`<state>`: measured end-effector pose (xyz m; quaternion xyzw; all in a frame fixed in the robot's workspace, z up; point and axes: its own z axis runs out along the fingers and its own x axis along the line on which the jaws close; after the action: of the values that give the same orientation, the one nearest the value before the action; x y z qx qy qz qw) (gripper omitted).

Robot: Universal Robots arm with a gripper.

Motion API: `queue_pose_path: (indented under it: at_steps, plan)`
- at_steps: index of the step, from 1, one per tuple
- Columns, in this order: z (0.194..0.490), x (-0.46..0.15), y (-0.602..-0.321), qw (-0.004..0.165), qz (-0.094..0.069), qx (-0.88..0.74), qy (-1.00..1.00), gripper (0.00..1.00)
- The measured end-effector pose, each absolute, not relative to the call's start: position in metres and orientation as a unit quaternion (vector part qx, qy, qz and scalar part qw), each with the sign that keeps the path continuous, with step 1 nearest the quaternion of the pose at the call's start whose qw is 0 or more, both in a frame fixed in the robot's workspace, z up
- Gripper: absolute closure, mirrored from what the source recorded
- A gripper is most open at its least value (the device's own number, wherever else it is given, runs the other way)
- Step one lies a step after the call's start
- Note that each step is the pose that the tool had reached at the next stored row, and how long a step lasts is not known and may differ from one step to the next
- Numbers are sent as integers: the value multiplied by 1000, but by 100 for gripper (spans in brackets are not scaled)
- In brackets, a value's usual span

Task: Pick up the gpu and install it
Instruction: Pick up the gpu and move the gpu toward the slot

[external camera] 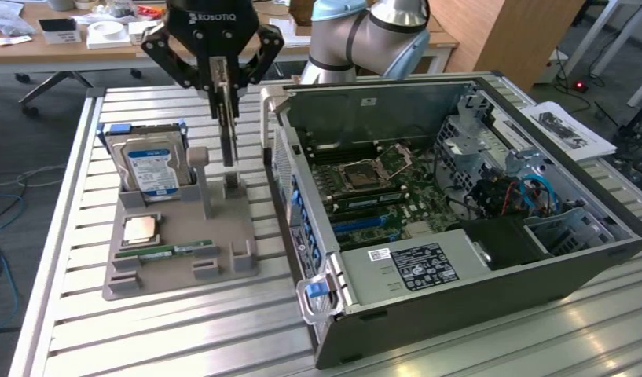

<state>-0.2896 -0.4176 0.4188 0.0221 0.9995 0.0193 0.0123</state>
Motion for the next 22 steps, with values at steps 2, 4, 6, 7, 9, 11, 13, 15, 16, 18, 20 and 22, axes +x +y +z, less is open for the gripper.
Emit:
queue_pose_path:
  at_steps: [2, 4, 6, 7, 9, 11, 13, 15, 16, 18, 20, 22]
  plan:
    - [421, -290, -418, 12, 19, 22, 999, 73]
    - [420, -290, -418, 12, 19, 22, 999, 73]
    - [421, -290, -418, 12, 19, 22, 999, 73]
    - [421, -290, -418, 12, 19, 22, 999, 73]
    - [421, -290, -418, 12, 19, 22, 999, 73]
    - [421, -289, -418, 12, 19, 22, 999, 73]
    - [421, -287, -418, 12, 19, 22, 999, 73]
    - [421, -283, -418, 12, 20, 22, 999, 73]
    - [421, -281, -418, 12, 20, 22, 999, 73]
    - [421, -273, -418, 12, 20, 22, 999, 73]
    - [421, -266, -418, 12, 21, 22, 999, 73]
    - [421, -260, -418, 12, 22, 22, 999, 73]
